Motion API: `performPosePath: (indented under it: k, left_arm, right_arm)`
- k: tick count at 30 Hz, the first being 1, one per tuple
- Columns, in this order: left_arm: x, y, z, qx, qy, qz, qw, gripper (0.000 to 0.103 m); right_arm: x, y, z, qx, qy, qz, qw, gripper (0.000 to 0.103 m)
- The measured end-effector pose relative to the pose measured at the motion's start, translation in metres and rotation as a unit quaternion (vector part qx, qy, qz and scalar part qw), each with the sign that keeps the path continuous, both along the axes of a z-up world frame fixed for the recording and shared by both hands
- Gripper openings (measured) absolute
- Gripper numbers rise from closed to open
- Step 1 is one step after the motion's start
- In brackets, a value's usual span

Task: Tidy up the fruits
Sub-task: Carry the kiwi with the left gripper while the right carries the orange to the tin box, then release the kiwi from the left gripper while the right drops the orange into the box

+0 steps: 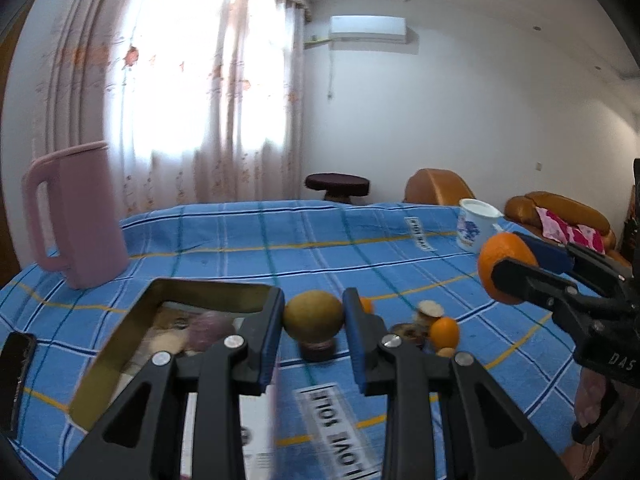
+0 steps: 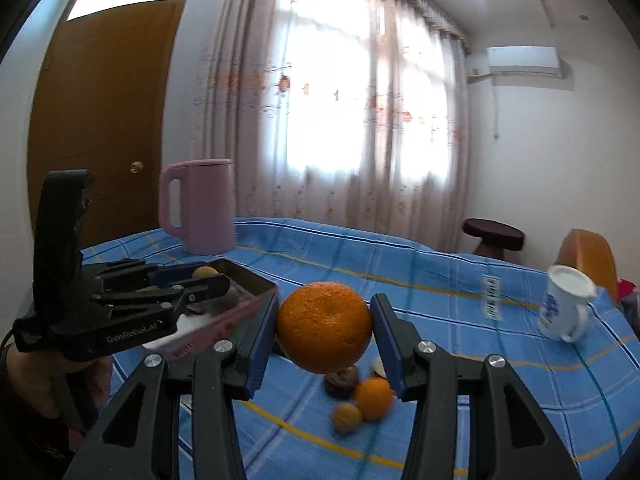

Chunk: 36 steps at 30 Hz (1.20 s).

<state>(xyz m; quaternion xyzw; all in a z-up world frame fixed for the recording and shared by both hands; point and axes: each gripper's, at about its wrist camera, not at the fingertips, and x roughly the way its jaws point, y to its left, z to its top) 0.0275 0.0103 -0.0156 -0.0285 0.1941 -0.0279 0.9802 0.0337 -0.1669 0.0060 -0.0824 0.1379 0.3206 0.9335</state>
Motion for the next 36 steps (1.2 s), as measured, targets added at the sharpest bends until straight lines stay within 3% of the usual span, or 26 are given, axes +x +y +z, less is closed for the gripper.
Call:
performPosePath:
  k: [9, 19, 24, 36]
  left_arm:
    - [0.003, 0.064, -0.008, -0.019, 0.032, 0.059, 0.9976, 0.031]
    - [0.009, 0.108, -0.030, -0.064, 0.076, 0.079, 0.9919, 0.031]
    - [0.008, 0.120, -0.037, -0.085, 0.088, 0.074, 0.9897, 0.031]
    - [0.020, 0.118, -0.042, -0.071, 0.123, 0.067, 0.9876, 0.031]
  right_arm:
    - [0.013, 0.076, -0.005, -0.029, 0.020, 0.072, 0.997, 0.049]
    - [0.020, 0.155, -0.033, -0.090, 0.054, 0.125, 0.987, 0.049]
    - [0.026, 0.172, -0.047, -0.114, 0.072, 0.131, 0.982, 0.049]
    - [0.031, 0.188, -0.069, -0.166, 0.104, 0.133, 0.972, 0.049]
